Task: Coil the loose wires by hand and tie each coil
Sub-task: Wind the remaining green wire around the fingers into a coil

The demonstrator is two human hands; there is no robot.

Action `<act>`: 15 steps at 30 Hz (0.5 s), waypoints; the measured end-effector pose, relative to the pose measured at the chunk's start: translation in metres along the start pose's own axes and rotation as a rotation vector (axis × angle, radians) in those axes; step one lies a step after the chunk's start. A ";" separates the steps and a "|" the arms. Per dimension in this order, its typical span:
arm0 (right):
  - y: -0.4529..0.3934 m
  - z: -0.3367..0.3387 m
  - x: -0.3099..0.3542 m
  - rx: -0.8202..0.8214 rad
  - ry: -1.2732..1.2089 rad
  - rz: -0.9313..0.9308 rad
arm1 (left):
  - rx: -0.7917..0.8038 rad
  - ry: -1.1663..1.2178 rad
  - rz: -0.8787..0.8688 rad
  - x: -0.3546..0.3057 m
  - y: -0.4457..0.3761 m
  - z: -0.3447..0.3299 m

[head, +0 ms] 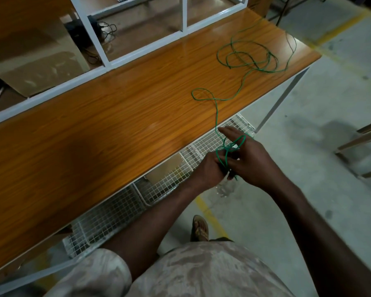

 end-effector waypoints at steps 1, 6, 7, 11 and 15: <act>0.000 0.003 0.000 -0.021 0.033 -0.007 | -0.036 0.013 -0.033 -0.005 -0.001 0.002; 0.007 0.012 -0.011 -0.134 -0.053 -0.124 | -0.076 0.095 -0.066 -0.021 0.002 0.017; 0.008 0.012 -0.014 -0.144 -0.081 -0.131 | -0.070 0.083 -0.064 -0.022 0.005 0.021; 0.008 0.006 -0.024 -0.100 -0.126 -0.130 | 0.000 0.050 -0.038 -0.022 0.018 0.034; 0.003 0.003 -0.028 -0.001 -0.282 -0.096 | -0.007 -0.012 -0.088 -0.023 0.029 0.050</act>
Point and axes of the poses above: each hand's wrist, its own y-axis away from the middle knuckle, its own z-axis out of the back of the hand, x = y × z, the point moved 1 cm from there along -y, towards the middle knuckle, and after that the axes turned 4 degrees about x, right-handed, at the moved point
